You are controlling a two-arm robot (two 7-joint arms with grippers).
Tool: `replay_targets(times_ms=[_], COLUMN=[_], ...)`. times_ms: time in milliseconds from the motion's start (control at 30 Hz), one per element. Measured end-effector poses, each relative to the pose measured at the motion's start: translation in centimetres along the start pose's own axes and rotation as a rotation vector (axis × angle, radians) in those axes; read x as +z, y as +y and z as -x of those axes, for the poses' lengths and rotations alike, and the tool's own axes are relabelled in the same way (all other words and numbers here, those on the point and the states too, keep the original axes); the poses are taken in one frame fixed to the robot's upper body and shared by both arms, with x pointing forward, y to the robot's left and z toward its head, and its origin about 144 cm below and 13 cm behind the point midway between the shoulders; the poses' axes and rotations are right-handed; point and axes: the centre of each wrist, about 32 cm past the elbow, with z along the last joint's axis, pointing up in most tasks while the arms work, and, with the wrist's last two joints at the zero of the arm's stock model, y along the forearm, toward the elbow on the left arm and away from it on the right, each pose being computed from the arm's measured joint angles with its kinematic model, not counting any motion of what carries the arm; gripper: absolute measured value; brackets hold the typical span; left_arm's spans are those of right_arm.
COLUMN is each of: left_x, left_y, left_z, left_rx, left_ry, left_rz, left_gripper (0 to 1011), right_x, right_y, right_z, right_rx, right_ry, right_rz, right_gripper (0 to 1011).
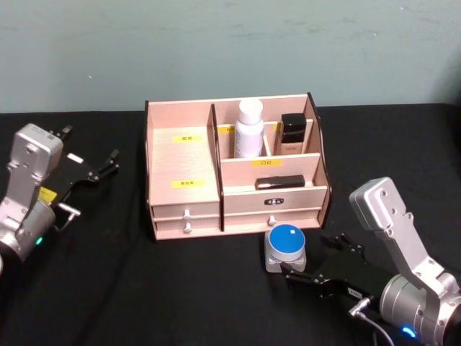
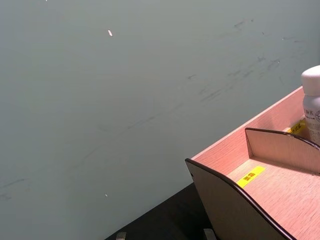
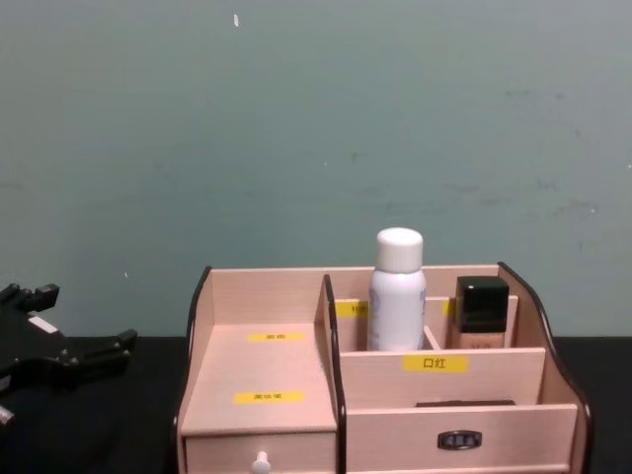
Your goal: Pick up the facial cleanser and watermelon frost from the table and place them into the tiered storage box.
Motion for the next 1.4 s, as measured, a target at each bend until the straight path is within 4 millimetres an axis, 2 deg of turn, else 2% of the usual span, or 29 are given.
replay_targets(times_ms=[767,1400], left_x=[0.0,0.0], left_y=[0.0,0.0], left_z=[0.0,0.0], left_rx=[0.0,0.0], left_ry=[0.0,0.0], left_rz=[0.0,0.0], left_gripper=[1001,1001], right_x=[0.0,-0.2], right_y=[2.2,3.1], right_z=[-0.1,-0.1], right_rx=[0.009,0.009], right_ry=[-0.003,0.0], right_rz=[-0.003,-0.004], right_gripper=[1002,1002])
